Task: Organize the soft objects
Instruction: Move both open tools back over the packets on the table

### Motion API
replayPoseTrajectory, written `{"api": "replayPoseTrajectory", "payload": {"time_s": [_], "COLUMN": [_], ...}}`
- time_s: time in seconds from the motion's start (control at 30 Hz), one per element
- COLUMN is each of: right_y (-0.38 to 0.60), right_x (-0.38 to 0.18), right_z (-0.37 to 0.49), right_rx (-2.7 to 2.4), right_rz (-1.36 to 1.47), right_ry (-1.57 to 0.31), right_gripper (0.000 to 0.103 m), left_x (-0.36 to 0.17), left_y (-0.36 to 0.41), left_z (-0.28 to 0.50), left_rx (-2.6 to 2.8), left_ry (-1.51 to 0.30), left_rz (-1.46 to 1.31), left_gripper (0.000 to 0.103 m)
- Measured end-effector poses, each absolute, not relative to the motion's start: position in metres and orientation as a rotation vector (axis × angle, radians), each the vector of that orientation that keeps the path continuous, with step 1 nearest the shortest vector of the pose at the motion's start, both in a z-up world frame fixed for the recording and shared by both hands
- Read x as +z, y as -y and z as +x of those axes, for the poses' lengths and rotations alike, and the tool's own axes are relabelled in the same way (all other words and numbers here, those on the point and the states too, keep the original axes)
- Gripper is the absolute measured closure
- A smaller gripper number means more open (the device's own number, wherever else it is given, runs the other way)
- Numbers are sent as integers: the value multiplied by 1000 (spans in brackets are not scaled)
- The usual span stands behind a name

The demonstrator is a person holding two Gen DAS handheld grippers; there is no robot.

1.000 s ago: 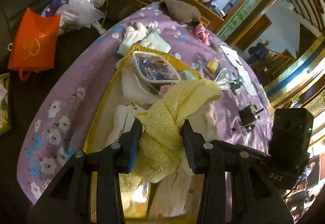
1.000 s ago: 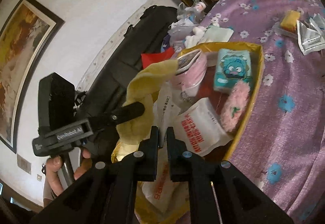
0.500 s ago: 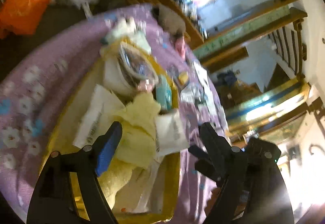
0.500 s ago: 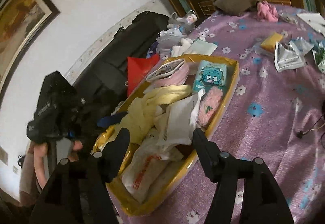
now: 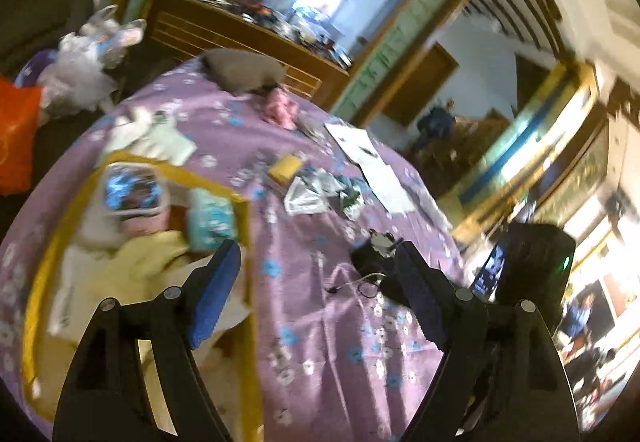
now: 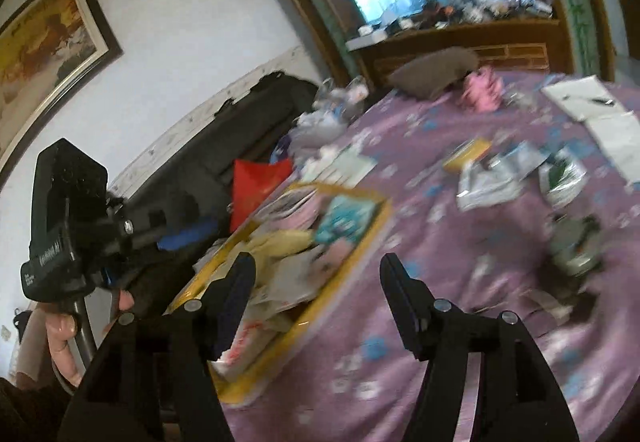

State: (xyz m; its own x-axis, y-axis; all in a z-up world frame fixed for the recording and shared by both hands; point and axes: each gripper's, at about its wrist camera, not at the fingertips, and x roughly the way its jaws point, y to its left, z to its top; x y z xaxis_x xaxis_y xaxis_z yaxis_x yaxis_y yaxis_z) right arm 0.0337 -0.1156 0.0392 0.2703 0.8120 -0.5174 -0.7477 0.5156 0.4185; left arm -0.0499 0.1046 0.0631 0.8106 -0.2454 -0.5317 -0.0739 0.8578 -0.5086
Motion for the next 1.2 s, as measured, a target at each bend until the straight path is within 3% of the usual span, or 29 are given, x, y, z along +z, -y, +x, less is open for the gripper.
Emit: {"api": "replayPoseTrajectory", "payload": {"time_s": [0.3,0.5,1.2], "right_y": [176,201,241], "right_x": [45,7,-10], "right_z": [135,172,189], "right_rx": [914,831,602], "right_rz": [176,245,301], "right_ry": [-753,-783,-786], "right_gripper": [30,30,30], "left_x": [55,31,-7], "left_y": [-71,-71,-41], "left_z": [30,75,178], "left_rx": [-94,-104,-71], "left_ry": [-723,-814,-942], "left_rz": [-439,-468,-433], "left_gripper": [23,23,23]}}
